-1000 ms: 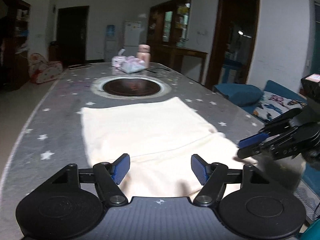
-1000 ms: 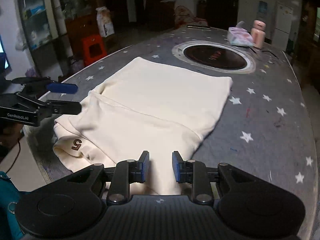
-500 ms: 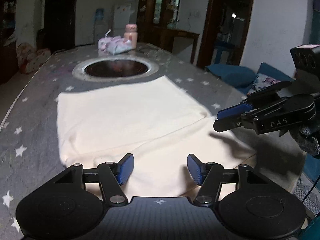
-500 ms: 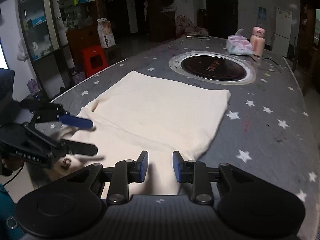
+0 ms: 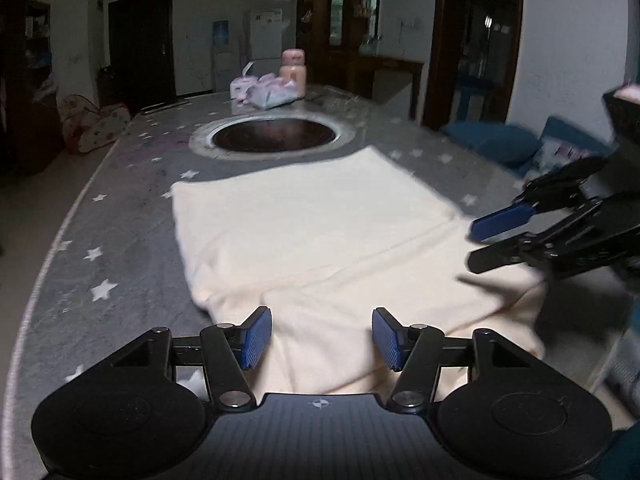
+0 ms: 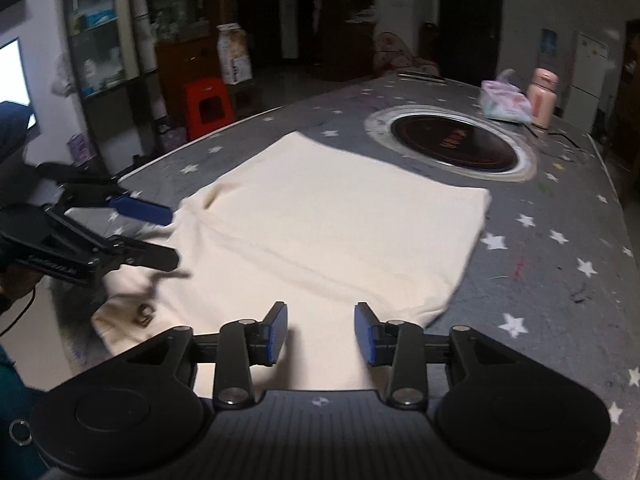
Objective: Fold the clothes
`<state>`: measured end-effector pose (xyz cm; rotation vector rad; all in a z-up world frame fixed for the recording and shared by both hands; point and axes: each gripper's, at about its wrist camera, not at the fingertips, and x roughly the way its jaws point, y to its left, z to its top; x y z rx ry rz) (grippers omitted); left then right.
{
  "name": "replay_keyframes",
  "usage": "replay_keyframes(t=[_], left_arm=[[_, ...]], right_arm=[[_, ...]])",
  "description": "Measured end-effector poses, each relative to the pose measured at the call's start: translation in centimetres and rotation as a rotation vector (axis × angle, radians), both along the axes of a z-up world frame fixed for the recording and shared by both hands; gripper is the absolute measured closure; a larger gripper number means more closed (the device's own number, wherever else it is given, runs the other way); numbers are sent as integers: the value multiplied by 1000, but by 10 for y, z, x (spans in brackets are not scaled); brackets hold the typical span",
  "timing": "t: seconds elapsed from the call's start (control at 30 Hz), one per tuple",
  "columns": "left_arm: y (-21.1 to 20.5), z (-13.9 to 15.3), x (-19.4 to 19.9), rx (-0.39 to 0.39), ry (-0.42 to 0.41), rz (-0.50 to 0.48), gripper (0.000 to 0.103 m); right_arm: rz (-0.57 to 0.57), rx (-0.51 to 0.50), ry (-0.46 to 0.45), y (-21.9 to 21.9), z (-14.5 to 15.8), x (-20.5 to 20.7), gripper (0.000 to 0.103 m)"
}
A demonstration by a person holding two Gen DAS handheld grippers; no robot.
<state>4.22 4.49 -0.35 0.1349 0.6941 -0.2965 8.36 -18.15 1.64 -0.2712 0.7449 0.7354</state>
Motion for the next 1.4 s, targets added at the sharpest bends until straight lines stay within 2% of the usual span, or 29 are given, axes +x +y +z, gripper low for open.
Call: replay_keyframes(t=[0.1, 0.13, 0.47, 0.53, 0.63, 0.73, 0.77, 0.87, 0.97, 1.1, 1.2, 1.3, 1.4], left_arm=[[-1, -3, -4, 65, -15, 19, 48], [1, -2, -6, 72, -18, 27, 53], [10, 7, -18, 132, -28, 122, 53], [11, 13, -20, 113, -41, 123, 53], [7, 23, -17, 46, -70, 80, 54], [-3, 19, -10, 24, -66, 15, 64], [-7, 14, -7, 26, -56, -5, 65], [-10, -1, 0, 85, -12, 1, 68], [-4, 0, -6, 95, -25, -16, 68], [-1, 11, -27, 112, -64, -120, 68], [3, 15, -43, 114, -58, -197, 65], [1, 13, -60, 170, -69, -267, 61], [-4, 7, -68, 219, -77, -306, 60]], right_arm=[[39, -42, -2, 10, -11, -8, 60], [43, -51, -6, 11, -12, -10, 59], [48, -63, -17, 12, -12, -14, 52], [37, -58, -24, 11, -10, -14, 52], [30, -43, -40, 12, -6, -13, 52], [35, -35, -43, 18, -7, -10, 52], [39, -39, -42, 19, -8, -10, 52], [39, -66, -41, 20, -14, -9, 52], [30, -72, -45, 15, -12, -11, 52], [64, -82, -63, 9, -1, -22, 52], [116, -132, -66, 6, 2, -36, 52], [162, -177, -67, 2, 3, -51, 52], [193, -207, -79, 1, 3, -61, 52]])
